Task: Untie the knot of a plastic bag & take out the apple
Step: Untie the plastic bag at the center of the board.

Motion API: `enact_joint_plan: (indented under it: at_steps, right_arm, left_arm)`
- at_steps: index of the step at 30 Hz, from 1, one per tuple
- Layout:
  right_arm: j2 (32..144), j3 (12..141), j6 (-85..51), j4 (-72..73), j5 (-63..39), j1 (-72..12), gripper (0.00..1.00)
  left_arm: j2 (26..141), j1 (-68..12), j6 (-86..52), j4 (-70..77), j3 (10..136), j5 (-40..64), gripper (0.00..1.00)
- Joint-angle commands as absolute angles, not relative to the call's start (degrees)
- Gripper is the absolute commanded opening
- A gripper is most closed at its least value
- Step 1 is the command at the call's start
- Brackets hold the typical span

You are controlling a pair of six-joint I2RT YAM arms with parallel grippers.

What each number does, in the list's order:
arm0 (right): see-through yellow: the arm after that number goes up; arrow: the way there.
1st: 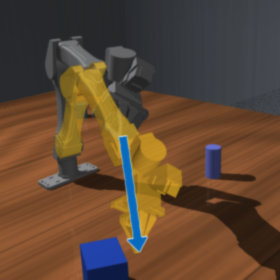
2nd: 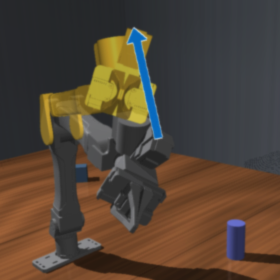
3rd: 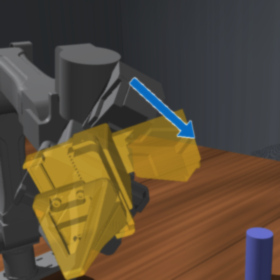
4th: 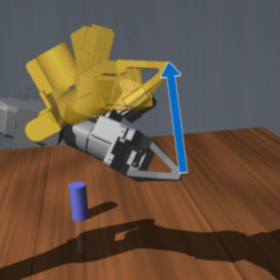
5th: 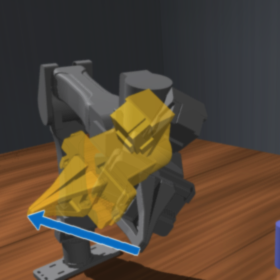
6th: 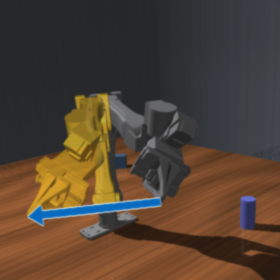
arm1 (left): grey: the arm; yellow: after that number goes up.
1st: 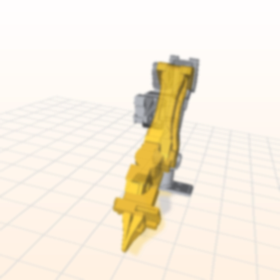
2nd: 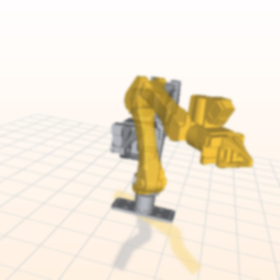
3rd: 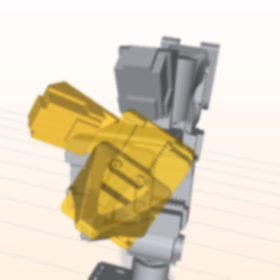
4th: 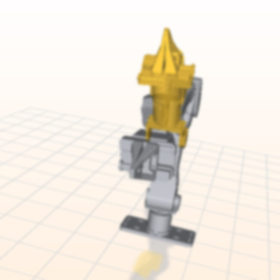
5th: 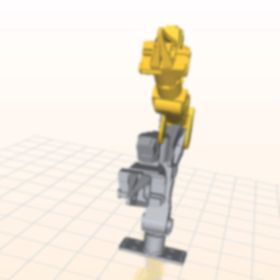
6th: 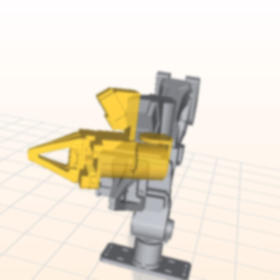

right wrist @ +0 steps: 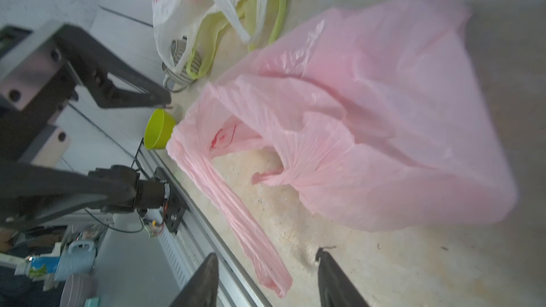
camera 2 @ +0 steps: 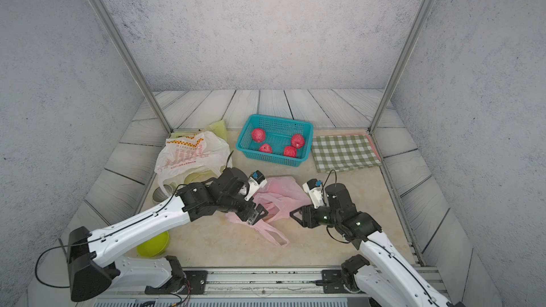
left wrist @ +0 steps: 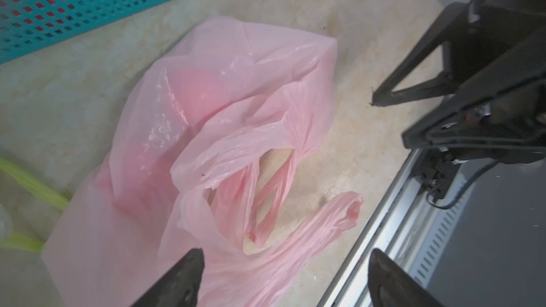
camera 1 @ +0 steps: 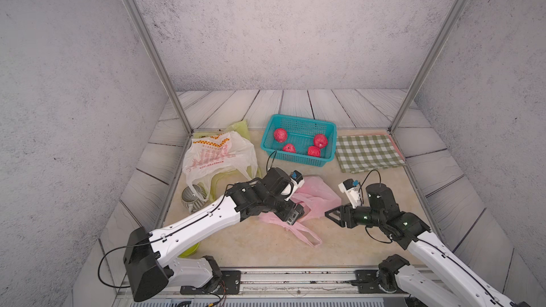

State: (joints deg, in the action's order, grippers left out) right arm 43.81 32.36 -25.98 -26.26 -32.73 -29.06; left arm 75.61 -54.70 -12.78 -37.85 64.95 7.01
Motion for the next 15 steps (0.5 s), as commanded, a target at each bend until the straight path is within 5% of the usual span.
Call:
enact_joint_plan:
  at_steps: [1, 8, 15]
  right_arm:
    - [42.95, 30.70, -28.51, -23.78, -33.09, -31.13, 0.54]
    - [41.13, 30.28, -27.94, -24.88, -31.82, -31.46, 0.54]
    - [39.51, 29.92, -28.05, -25.68, -30.95, -31.40, 0.54]
  left_arm:
    - [78.56, -55.38, -10.72, -42.15, 68.69, -5.48, 0.88]
    - [86.35, -55.37, -7.59, -46.17, 75.67, -14.18, 0.90]
    - [92.41, -54.99, -5.01, -47.29, 79.02, -7.80, 0.83]
